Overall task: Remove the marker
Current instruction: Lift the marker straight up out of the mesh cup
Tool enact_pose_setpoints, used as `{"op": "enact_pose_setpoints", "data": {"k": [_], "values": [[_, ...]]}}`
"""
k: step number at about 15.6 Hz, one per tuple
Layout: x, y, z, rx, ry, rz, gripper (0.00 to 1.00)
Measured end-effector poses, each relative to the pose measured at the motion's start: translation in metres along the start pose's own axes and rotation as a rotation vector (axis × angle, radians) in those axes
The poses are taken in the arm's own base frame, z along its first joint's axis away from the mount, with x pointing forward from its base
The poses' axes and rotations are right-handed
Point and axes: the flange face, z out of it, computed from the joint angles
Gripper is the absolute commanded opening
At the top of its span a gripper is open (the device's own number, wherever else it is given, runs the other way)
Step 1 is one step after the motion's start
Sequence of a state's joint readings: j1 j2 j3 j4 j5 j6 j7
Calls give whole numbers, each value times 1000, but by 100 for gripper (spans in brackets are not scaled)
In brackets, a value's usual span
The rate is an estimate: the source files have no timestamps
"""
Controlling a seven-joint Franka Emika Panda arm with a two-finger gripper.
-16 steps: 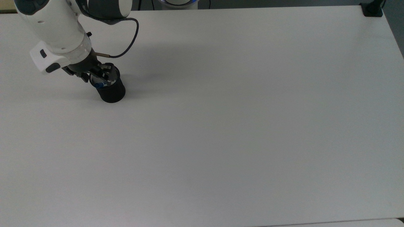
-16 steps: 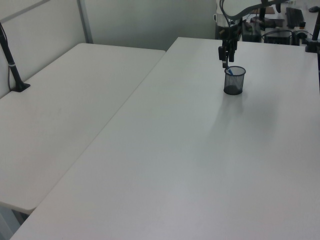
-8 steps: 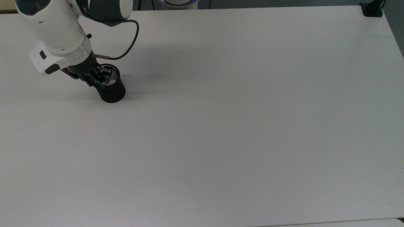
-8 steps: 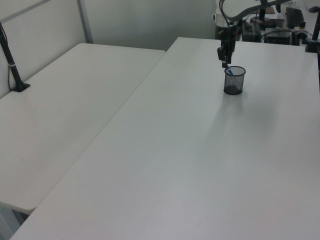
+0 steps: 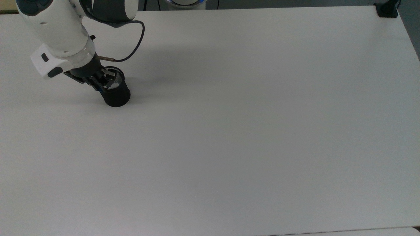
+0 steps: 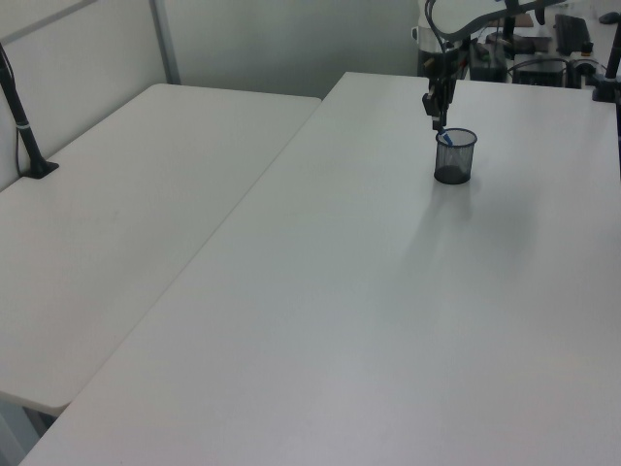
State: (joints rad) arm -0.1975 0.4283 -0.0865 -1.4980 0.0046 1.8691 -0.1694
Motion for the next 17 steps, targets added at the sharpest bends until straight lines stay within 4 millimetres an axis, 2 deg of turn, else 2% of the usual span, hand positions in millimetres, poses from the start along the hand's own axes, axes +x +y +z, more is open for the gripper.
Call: {"op": "enact_pose_setpoints", "data": {"k": [6,9,17], "values": [[0,1,-3,-1,5,0,9],[-3,4,-13,-3,13,0,9],[-29,29,-71,31,63,3,9]]}}
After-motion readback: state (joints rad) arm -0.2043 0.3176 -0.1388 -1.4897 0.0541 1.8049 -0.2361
